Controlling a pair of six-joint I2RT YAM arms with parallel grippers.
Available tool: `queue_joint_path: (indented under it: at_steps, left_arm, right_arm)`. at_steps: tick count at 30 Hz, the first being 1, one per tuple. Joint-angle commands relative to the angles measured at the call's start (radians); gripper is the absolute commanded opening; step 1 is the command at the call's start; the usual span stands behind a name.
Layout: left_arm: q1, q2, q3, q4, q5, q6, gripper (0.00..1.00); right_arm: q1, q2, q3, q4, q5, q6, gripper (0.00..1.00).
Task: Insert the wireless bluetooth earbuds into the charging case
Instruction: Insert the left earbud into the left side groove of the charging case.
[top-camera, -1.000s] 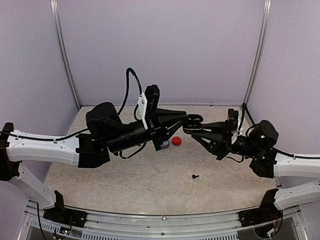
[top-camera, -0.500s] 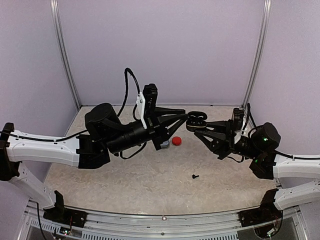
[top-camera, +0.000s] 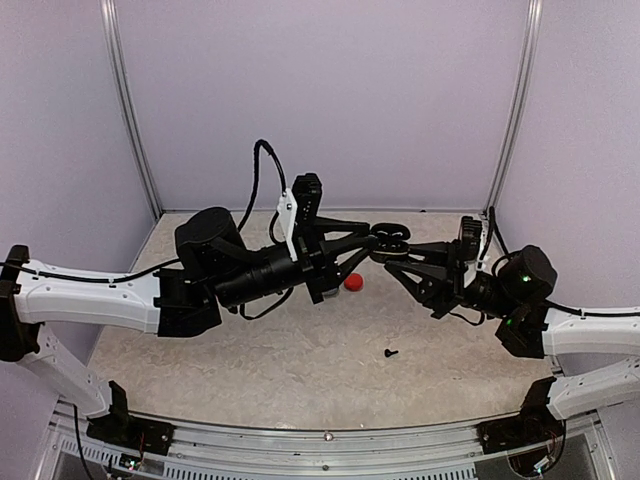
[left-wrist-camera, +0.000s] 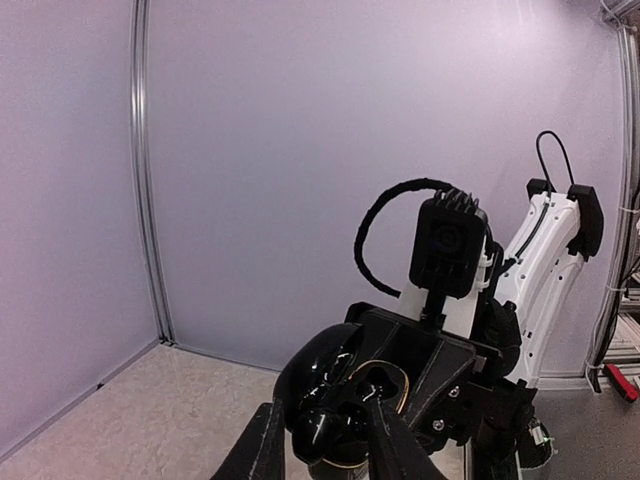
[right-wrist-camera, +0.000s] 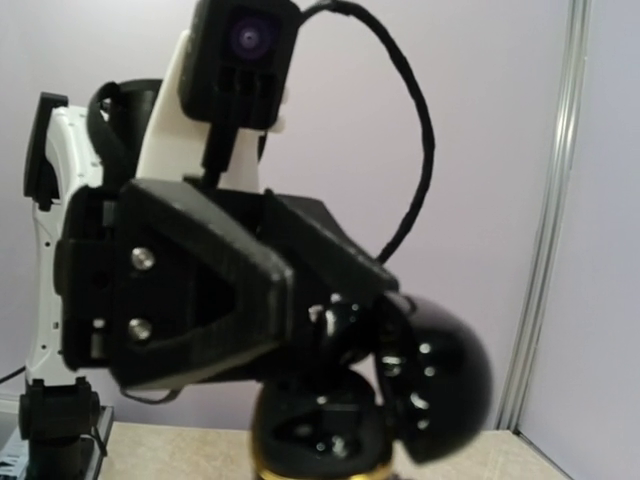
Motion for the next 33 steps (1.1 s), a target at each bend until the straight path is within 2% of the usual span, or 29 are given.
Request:
queue_joint_path:
  at_steps: [1,4,8,11,17,33]
  left_arm:
    - [0.002,-0.052,-0.008,-0.058,0.007,0.046,0.33]
    - [0.02,-0.104,-0.008,-0.138,0.05,0.087,0.45]
    - [0.062,-0.164,-0.012,-0.276,0.145,0.123,0.53]
    - [0.071,-0.186,-0.01,-0.349,0.163,0.155,0.56]
    - [0.073,-0.144,0.025,-0.413,0.206,0.154,0.57]
    - [0.04,-0.107,0.042,-0.378,0.18,0.184,0.54]
  right_arm:
    - [0.01,-0.005,0.029,-0.038,0.022,-0.03,0.0]
    - [0.01,-0.014,0.034,-0.084,0.016,-0.042,0.0]
    - [0.01,-0.033,0.033,-0.121,0.004,-0.044,0.0]
    - [0.01,-0.037,0.032,-0.125,-0.017,-0.039,0.0]
    - [0.009,-0.014,0.037,-0.103,-0.053,-0.014,0.0]
    - [0.01,0.0,0.042,-0.101,-0.059,-0.011,0.0]
